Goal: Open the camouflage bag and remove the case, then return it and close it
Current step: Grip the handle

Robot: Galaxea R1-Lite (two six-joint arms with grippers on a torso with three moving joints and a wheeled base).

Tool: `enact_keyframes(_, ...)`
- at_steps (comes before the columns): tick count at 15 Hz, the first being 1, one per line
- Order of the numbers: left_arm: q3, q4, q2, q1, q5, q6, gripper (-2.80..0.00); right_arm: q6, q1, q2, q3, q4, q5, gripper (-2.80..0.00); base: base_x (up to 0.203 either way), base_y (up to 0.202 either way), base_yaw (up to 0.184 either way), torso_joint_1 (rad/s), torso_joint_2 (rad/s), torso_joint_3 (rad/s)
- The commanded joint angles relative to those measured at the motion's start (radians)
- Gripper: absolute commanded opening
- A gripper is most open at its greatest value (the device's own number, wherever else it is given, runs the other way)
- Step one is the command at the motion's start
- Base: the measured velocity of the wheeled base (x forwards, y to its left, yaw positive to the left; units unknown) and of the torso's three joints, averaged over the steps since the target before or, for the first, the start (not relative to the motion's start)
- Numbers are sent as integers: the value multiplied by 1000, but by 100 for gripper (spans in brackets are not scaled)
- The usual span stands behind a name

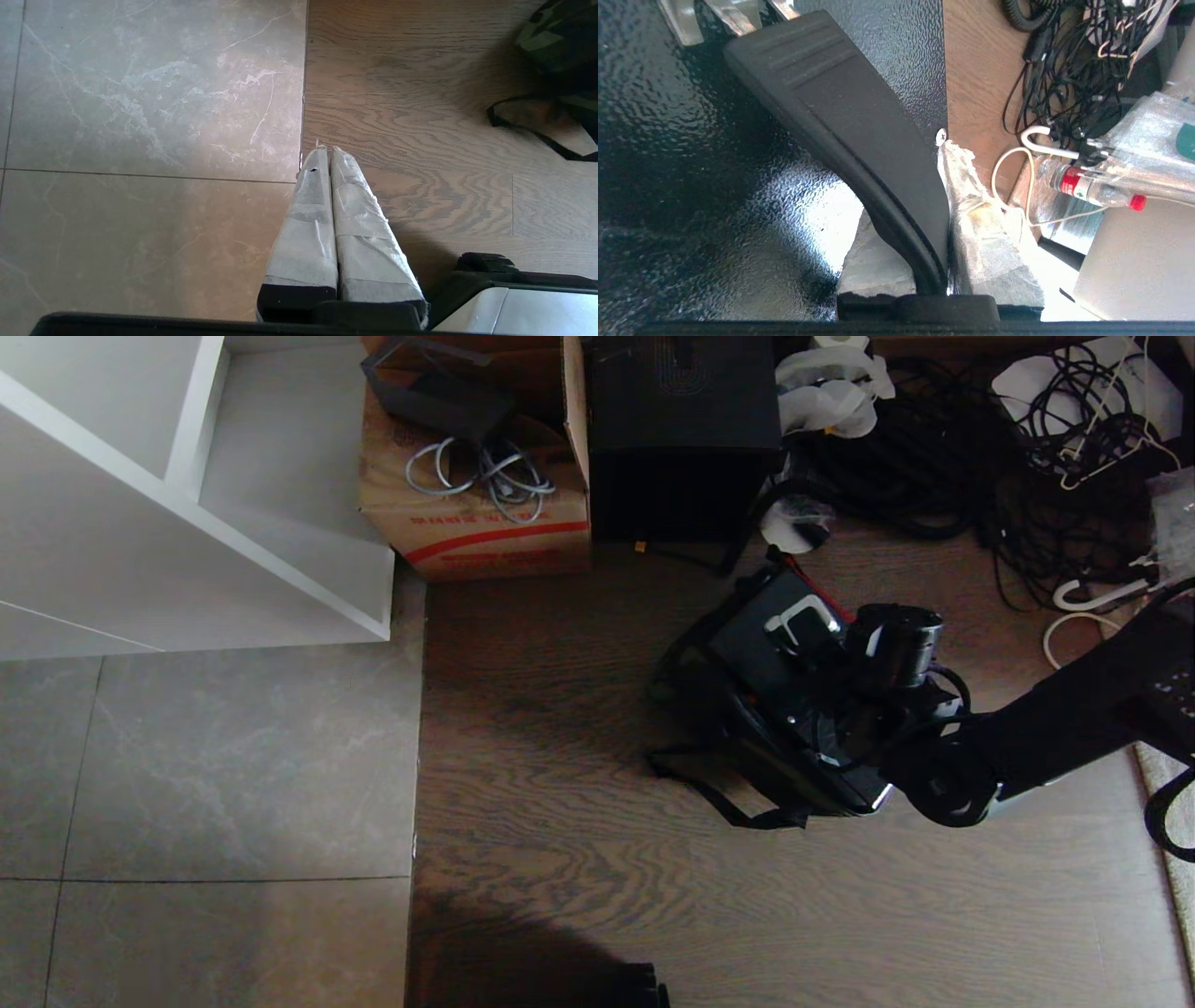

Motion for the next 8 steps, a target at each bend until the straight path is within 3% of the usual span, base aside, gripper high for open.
enact_keyframes(1,2,0,0,1,0,-1,-280,-5,-1,-22,-3,4,-3,-280,0,0,0,0,0,0)
enact_keyframes(8,1,0,0,1,0,-1,-280,-11,0,3,3,-5,-1,-280,0,0,0,0,0,0)
